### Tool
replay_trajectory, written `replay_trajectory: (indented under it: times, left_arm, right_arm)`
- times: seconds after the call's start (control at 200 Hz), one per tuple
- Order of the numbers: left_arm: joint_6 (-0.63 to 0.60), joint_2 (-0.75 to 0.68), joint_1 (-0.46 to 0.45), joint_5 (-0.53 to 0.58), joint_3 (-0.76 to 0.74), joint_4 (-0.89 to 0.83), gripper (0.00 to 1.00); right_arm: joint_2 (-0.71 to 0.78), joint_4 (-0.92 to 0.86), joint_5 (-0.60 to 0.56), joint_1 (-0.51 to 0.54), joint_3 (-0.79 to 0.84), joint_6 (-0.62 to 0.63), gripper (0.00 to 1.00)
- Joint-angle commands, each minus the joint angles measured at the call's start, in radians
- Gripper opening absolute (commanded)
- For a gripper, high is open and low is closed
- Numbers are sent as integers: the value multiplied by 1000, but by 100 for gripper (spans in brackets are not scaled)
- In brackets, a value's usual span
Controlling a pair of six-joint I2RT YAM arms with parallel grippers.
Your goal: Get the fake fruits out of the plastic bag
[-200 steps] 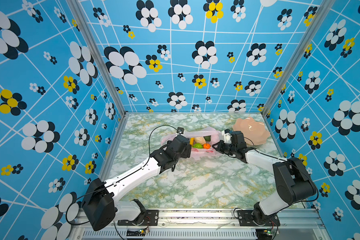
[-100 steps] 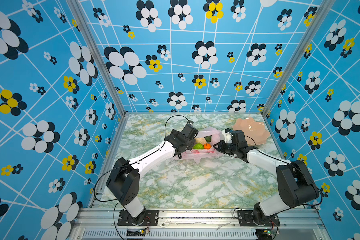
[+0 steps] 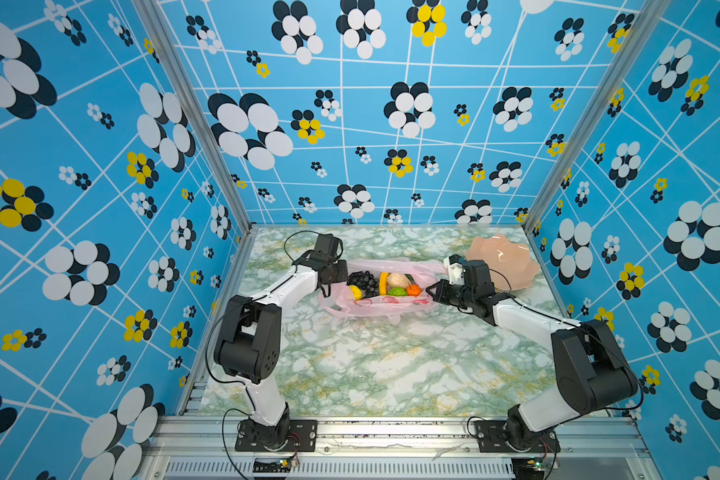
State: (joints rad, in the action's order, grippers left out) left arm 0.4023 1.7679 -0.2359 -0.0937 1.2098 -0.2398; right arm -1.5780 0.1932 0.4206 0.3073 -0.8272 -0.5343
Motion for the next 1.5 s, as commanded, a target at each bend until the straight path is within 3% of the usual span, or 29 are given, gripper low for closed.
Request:
replay_trajectory:
  times: [0.0,0.115,0.305,0.505,0.805,0.9,0.985,1.06,1.125,1.295,1.495]
  left_arm:
    - [192,-24,77,-265,-80,178,10]
    - [252,-10,126,-318,-130,227,7]
    - [187,27,88,-287,-59,125,7]
    - [210,127,97,-224,61,-9,7]
    - [193,188,135,-211,148,-104,10]
    - [161,170,117,-219,161,-125,25]
    - [131,121,79,-170,168,-177,54]
    - [131,66,46,-92,164,-236,73]
    - [160,11,14,16,162,-316,84]
    - [245,-165,-125,239,62,-360,99]
    - [326,-195,-172,249,-51,-306,99]
  right_arm:
    - [-43,167,58,6,17,13,0]
    - [-97,169,39,2,-26,26,0]
    - [-190,142,57,-5,-91,-7,0]
    - [-125,128,74,-8,-41,25,0]
    - [-134,296,152,-50,42,-79,0]
    - [-132,302,160,-42,39,-90,0]
    - [-110,264,138,-23,34,-77,0]
    - [-85,215,93,1,31,-59,0]
    - [-68,178,49,21,34,-46,0]
    - [-48,137,-31,96,42,-37,0]
    - [-42,170,-42,139,60,-65,0]
